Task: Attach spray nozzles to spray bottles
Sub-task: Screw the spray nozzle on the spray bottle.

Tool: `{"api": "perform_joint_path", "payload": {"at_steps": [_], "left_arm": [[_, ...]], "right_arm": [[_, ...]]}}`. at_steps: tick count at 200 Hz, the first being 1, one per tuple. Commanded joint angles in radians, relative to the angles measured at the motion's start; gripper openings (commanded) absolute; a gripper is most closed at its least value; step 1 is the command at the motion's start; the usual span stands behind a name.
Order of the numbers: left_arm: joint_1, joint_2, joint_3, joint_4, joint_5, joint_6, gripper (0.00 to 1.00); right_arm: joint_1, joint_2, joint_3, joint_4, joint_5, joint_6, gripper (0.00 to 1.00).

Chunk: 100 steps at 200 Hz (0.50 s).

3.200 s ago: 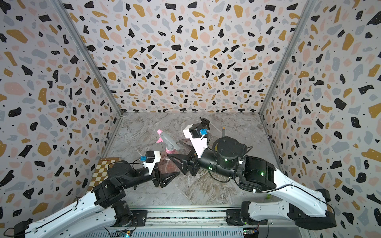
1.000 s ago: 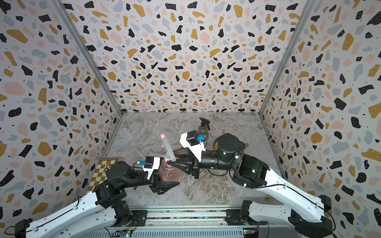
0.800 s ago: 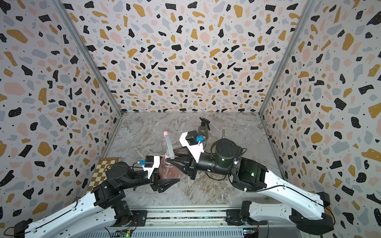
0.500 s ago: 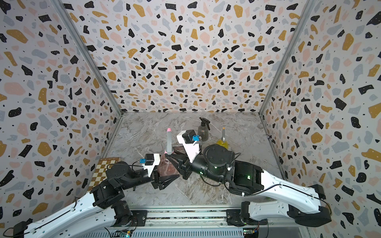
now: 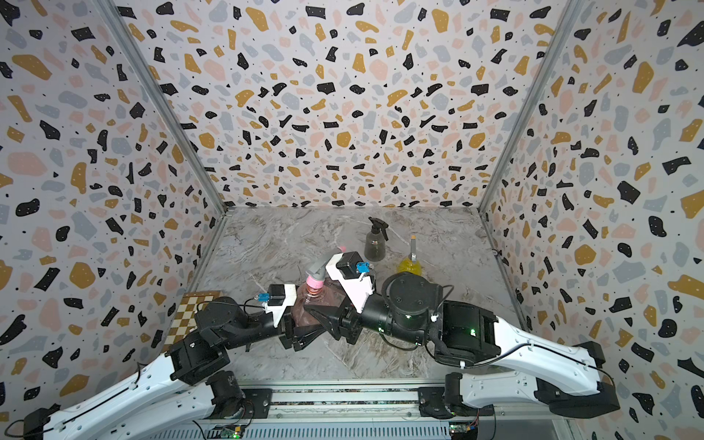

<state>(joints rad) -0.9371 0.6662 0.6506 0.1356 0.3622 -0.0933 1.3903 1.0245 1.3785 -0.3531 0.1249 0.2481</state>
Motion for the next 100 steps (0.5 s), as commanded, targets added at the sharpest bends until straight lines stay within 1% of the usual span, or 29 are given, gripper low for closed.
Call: {"api": "perform_joint_path", "payload": {"at_steps": [1,32,47,80,100], "left_arm": [[0.006,-0.003,0.038,0.058,0.027,0.001,0.0],[0.006,-0.005,0.035,0.061,0.048,0.004,0.0],[0.006,-0.009,0.032,0.067,0.062,0.001,0.0],[0.006,-0.019,0.021,0.081,0.076,-0.006,0.0],[0.006,-0.021,0.018,0.082,0.077,-0.009,0.0]], "right_arm": [[0.01,-0.049,0.022,-0.03,-0.043,-0.04,0.66],[0.009,-0.073,0.019,-0.035,-0.061,-0.068,0.7],[0.007,-0.081,0.028,-0.053,-0.025,-0.075,0.72],[0.001,-0.142,0.009,-0.032,0.03,-0.087,0.75],[-0.003,-0.173,-0.016,0.001,0.035,-0.091,0.76]]}}
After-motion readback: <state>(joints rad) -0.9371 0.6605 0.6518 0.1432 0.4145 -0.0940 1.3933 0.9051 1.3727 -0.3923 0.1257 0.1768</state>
